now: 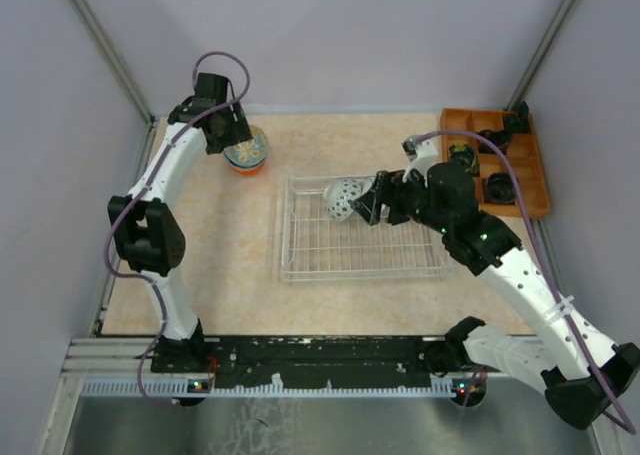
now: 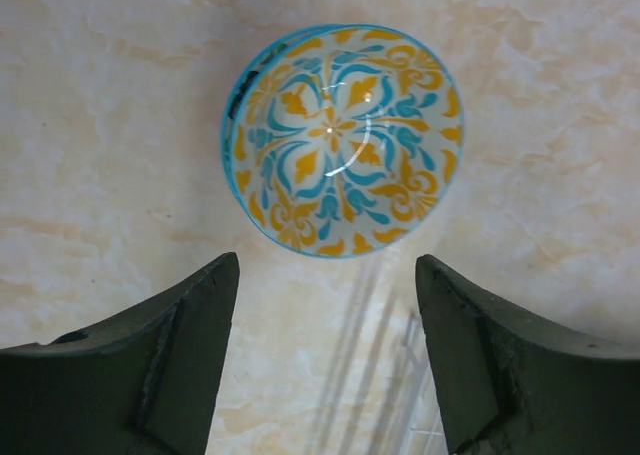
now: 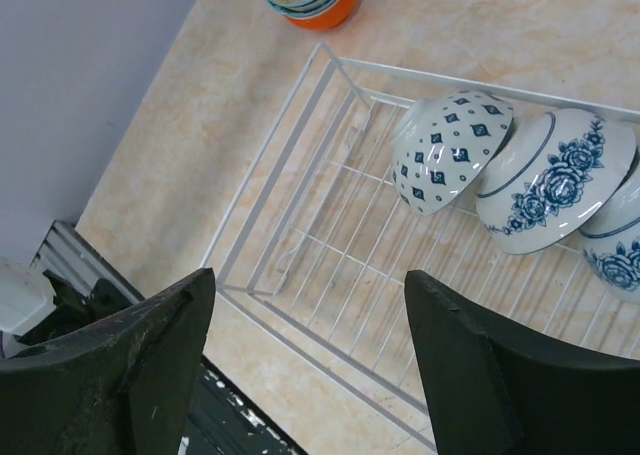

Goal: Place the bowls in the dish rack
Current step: Place the bowl in the dish rack, then pick up the bowl from the center of the board.

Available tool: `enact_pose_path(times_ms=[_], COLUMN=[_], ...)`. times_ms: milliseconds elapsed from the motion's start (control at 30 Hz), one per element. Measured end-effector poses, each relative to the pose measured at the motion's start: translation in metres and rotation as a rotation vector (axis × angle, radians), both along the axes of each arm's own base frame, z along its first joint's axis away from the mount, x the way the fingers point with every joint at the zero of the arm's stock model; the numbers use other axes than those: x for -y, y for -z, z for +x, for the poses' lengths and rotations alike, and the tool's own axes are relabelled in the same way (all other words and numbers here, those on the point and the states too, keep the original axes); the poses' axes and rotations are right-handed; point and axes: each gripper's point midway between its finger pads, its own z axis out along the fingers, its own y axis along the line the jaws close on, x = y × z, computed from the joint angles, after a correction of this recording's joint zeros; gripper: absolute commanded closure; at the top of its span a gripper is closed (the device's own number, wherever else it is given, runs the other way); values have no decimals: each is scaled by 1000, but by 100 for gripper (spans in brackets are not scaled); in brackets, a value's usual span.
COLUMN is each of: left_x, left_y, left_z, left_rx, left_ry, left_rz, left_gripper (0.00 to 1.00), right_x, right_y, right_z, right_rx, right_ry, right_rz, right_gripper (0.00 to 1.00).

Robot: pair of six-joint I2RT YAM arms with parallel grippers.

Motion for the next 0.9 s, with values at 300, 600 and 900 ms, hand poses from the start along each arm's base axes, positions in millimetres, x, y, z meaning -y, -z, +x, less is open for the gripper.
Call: enact_pose_path(times_ms=[300, 600, 900], left_x=[-33, -47, -47], left_y=[28, 29, 54], left_z=[17, 27, 40], left_rx=[-18, 13, -12], left_ry=[-57, -66, -43], left_rz=[53, 54, 48], left_gripper=[37, 48, 59], right_x=[-6, -8, -11], right_y=[23, 30, 43], right_z=[-5, -7, -11], right_rx=[-49, -51, -83], right_ry=[-41, -49, -70], right_rz=[-10, 3, 4], right_gripper=[25, 25, 26])
